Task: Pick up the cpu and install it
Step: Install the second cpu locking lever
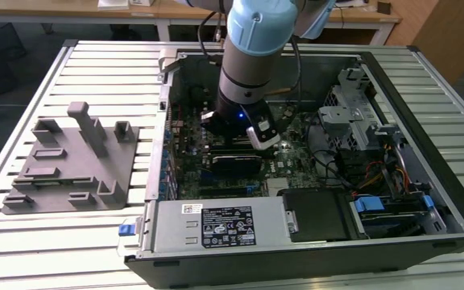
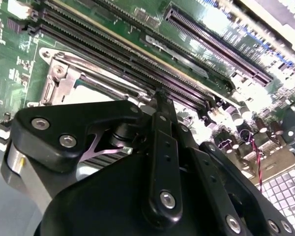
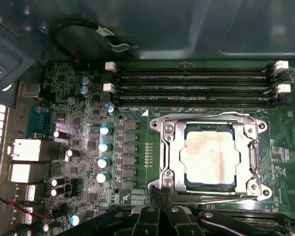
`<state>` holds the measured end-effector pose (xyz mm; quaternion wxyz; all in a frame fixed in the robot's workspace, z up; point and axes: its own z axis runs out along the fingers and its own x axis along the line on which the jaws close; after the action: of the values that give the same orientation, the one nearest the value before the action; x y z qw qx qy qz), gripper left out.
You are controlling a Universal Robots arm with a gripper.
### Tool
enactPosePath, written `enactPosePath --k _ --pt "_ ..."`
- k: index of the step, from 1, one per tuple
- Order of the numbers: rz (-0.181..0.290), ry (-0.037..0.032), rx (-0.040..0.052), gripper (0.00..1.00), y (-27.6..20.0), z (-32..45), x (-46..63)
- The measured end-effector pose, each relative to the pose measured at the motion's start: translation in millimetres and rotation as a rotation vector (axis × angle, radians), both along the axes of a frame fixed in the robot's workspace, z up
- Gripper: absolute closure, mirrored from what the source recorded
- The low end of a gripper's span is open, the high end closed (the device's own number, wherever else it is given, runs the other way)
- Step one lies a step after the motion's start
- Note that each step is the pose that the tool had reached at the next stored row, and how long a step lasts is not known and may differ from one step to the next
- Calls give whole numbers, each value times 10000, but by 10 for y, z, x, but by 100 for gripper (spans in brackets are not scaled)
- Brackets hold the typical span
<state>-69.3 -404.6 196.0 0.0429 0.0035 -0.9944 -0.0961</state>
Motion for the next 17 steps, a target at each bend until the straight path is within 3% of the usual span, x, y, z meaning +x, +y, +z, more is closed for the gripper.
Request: enactPosePath --k 2,6,12,17 --pt "1 -5 85 89 2 -2 -3" --pt "0 -14 131 89 -1 8 -4" --pt "6 -58 234 89 -74 13 -16" --pt "6 -70 385 89 -112 13 -17"
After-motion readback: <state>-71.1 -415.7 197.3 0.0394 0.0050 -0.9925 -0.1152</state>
